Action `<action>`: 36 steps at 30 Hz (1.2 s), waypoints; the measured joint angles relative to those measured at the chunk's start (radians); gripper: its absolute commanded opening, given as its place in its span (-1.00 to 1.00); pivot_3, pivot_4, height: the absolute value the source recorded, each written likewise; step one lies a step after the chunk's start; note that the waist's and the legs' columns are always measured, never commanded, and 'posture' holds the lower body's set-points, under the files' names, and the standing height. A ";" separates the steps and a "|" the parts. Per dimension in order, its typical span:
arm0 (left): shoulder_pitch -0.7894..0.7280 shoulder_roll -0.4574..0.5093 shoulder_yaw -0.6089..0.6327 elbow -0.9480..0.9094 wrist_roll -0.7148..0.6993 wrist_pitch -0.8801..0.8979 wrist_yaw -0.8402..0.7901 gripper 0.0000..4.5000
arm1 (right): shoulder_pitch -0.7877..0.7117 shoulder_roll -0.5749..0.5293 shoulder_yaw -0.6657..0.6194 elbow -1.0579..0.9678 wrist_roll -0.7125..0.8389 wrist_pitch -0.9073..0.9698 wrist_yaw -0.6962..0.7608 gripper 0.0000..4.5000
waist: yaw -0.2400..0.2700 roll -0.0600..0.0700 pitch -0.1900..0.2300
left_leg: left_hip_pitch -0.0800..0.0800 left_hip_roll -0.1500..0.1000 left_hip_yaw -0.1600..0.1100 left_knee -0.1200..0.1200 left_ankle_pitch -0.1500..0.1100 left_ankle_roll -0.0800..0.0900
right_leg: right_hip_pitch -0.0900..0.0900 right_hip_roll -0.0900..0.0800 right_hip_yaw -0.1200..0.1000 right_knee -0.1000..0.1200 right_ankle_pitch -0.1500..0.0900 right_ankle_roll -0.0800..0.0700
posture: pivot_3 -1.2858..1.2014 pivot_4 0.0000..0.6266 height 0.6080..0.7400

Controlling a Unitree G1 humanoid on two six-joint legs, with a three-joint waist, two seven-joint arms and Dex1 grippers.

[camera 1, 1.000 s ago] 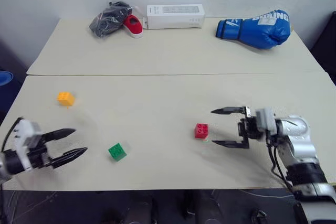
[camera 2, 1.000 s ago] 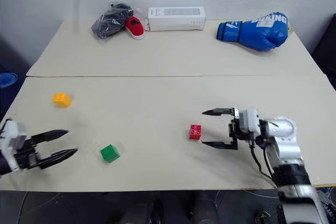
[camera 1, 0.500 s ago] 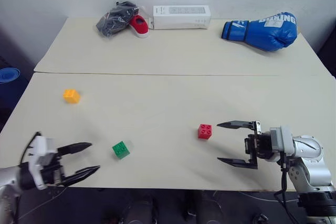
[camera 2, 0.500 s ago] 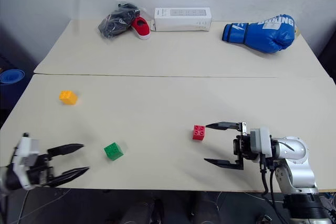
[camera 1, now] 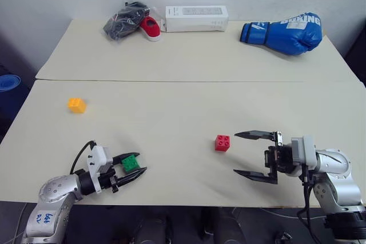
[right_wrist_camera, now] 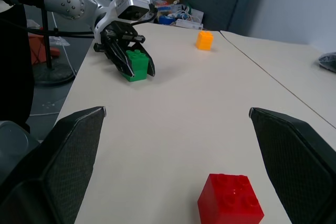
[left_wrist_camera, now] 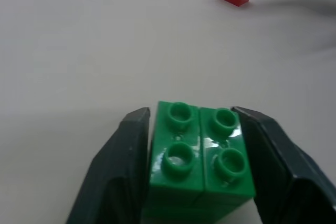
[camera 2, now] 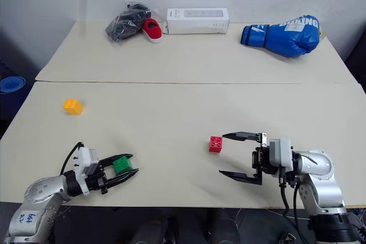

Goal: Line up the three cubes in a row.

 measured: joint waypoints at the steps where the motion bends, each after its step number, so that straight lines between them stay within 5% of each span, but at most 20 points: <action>1: -0.009 0.007 -0.001 0.001 0.000 0.000 -0.005 -0.32 | 0.007 0.000 -0.002 -0.003 -0.002 -0.002 -0.002 1.00 | 0.001 0.000 0.000 | 0.000 0.000 0.000 0.000 0.000 0.000 | 0.000 0.000 0.000 0.000 0.000 0.000 | 0.03 -0.52 1.00; 11: -0.352 0.137 -0.149 0.015 -0.012 0.091 -0.179 -0.32 | 0.079 -0.033 -0.097 -0.040 -0.009 0.003 -0.063 1.00 | 0.027 0.000 0.000 | 0.000 -0.001 -0.001 0.001 0.001 0.001 | 0.001 0.000 -0.001 0.003 0.000 0.000 | 0.03 -0.52 1.00; 15: -0.677 0.002 -0.340 0.211 0.081 0.074 -0.238 -0.32 | 0.130 -0.036 -0.151 -0.072 -0.002 0.037 -0.135 1.00 | 0.045 -0.001 0.000 | -0.001 -0.005 0.001 0.002 0.005 0.003 | 0.003 0.004 -0.001 0.003 0.002 0.003 | 0.03 -0.52 1.00; 21: -0.886 -0.183 -0.492 0.506 0.197 0.020 -0.254 -0.32 | 0.199 -0.036 -0.194 -0.121 0.001 0.069 -0.207 1.00 | 0.026 -0.003 0.001 | -0.002 -0.004 0.003 0.002 0.005 0.004 | 0.002 0.008 -0.001 0.001 0.003 0.005 | 0.03 -0.52 1.00; 36: -0.904 -0.286 -0.534 0.697 0.310 -0.124 -0.249 -0.32 | 0.324 -0.036 -0.255 -0.244 0.003 0.089 -0.288 1.00 | 0.025 -0.004 0.001 | -0.001 -0.002 0.001 0.003 0.005 0.003 | 0.002 0.007 0.001 0.001 0.003 0.004 | 0.03 -0.52 1.00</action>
